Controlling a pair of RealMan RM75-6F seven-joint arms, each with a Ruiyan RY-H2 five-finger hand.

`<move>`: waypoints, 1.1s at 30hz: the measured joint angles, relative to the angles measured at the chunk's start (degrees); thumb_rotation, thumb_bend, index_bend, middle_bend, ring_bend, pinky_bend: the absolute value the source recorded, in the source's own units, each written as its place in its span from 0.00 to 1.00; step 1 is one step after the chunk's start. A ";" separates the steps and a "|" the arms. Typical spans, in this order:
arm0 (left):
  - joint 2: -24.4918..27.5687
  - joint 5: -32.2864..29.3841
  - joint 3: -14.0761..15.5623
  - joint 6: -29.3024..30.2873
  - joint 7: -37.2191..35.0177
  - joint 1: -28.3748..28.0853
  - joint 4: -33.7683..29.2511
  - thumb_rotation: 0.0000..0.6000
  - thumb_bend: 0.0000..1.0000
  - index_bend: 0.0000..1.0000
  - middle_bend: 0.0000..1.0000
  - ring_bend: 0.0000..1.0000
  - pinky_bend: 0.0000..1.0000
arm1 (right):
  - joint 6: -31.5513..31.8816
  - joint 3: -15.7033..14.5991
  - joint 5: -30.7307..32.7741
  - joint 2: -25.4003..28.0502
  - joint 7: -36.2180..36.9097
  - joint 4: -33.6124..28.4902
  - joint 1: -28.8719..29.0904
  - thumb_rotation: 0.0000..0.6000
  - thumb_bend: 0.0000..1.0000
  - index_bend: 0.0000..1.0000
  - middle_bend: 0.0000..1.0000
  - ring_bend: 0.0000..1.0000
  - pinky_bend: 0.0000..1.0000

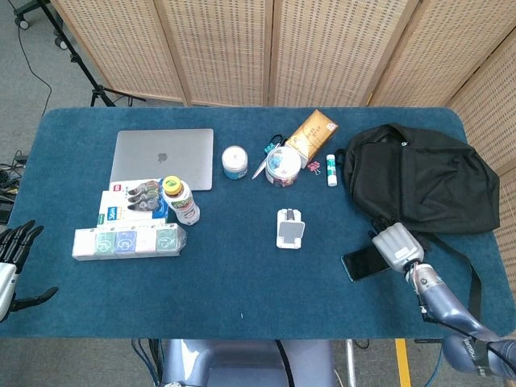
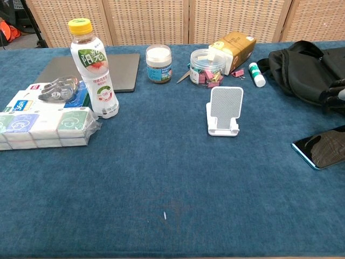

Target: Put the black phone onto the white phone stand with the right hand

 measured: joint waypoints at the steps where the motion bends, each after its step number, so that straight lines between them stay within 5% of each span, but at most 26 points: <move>1: -0.01 0.04 0.02 0.02 0.03 0.01 -0.01 1.00 0.00 0.00 0.00 0.00 0.00 | 0.19 0.05 -1.87 0.82 2.35 -0.38 -0.45 1.00 0.00 0.08 0.01 0.04 0.20; 8: -0.17 0.41 0.20 0.09 0.55 0.05 -0.11 1.00 0.00 0.00 0.00 0.00 0.00 | 0.29 -0.61 -13.12 2.71 15.89 0.92 -2.83 1.00 0.00 0.04 0.00 0.01 0.20; 19: -0.43 0.06 0.00 -0.08 1.39 -0.06 -0.43 1.00 0.00 0.00 0.00 0.00 0.00 | 2.51 -2.32 -30.89 -3.48 39.17 14.81 -4.80 1.00 0.00 0.13 0.07 0.06 0.23; 33: -0.56 -0.49 -0.24 -0.23 1.79 -0.11 -0.42 1.00 0.00 0.00 0.00 0.00 0.00 | 2.86 -3.49 -35.50 -9.55 45.07 25.88 -5.23 1.00 0.00 0.13 0.07 0.08 0.24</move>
